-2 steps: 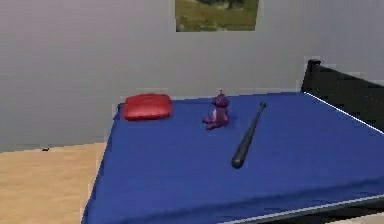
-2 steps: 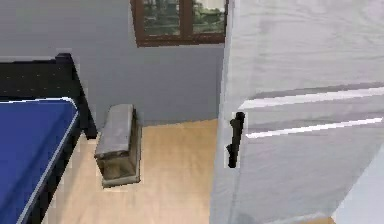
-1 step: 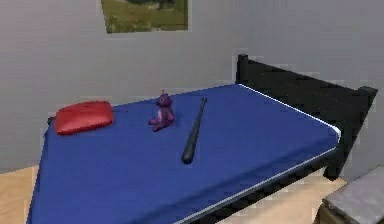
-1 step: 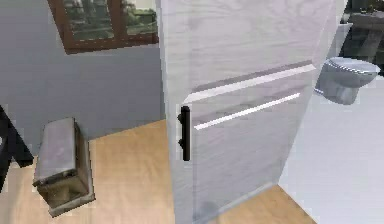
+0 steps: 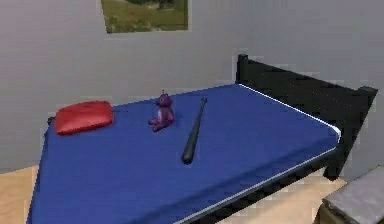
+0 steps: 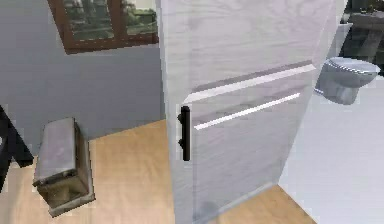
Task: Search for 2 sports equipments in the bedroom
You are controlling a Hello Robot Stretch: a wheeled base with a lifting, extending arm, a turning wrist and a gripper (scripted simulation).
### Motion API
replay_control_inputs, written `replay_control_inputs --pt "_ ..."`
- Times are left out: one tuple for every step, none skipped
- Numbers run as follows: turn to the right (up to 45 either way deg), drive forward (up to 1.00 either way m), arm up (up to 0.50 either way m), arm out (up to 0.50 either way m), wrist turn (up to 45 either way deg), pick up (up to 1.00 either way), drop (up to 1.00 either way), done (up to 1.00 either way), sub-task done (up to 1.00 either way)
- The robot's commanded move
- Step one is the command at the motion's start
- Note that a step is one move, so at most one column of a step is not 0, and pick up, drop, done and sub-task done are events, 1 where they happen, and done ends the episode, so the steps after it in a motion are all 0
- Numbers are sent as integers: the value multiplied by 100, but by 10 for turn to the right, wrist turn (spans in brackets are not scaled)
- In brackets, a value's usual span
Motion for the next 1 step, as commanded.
replay_control_inputs --pt "-450 0 0 0 0 0 0 0 0"
